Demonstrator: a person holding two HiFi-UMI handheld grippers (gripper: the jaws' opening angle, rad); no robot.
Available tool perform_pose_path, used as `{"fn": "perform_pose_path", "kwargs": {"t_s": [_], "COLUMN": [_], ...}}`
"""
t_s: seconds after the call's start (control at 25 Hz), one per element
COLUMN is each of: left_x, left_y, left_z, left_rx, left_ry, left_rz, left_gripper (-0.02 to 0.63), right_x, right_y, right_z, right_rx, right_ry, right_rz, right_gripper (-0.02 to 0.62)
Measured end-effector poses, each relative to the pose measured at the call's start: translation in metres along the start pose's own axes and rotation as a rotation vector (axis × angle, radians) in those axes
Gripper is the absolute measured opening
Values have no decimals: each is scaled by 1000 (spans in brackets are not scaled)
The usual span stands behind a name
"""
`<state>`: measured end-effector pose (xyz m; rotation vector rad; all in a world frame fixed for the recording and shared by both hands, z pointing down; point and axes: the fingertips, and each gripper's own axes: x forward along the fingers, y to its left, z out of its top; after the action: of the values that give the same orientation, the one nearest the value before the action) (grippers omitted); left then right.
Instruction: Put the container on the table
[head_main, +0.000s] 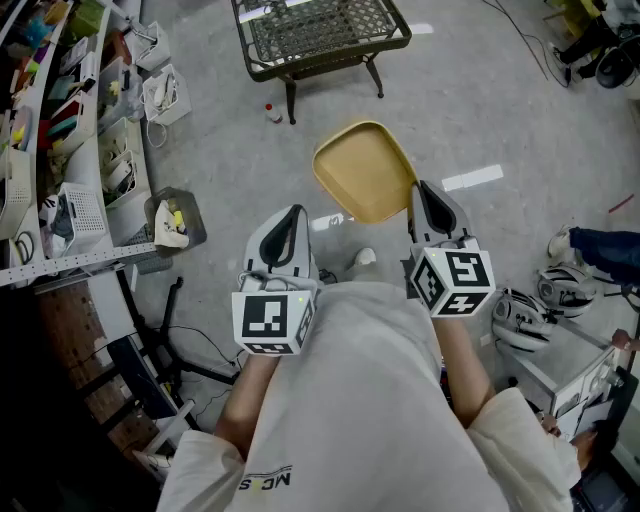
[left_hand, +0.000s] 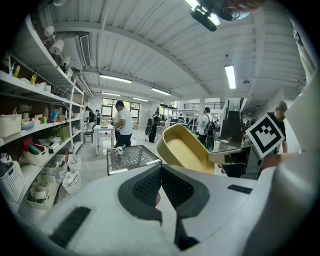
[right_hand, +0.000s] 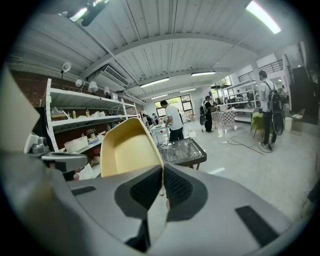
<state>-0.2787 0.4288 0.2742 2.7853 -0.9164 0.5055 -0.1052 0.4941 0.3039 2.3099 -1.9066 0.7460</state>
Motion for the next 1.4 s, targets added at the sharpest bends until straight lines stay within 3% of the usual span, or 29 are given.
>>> {"fn": "perform_pose_path", "kwargs": {"t_s": [0.32,0.72,0.84,1.04,1.4], "left_x": [37,92,120,195,330], "left_y": [-29,-9,14,76,198], "left_z": [7,7,19,34,122], "left_rx": [-6,-50,-47,-145,-72], "left_ry": [6,34,7,-8,-22], "left_rz": [38,42,39,12,-11], "left_gripper": [20,20,20,20,20], "right_x": [12,57,89,167,328], "right_y": [-49,-89,-91,-86,-80], "right_z": [11,33,41,65,151], "right_rx": [1,3,-8,0,-8], "right_ry": [0,1,-1,0,24], "right_rz": [31,18,16,-7,-23], "right_gripper": [26,26,26,26,26]}}
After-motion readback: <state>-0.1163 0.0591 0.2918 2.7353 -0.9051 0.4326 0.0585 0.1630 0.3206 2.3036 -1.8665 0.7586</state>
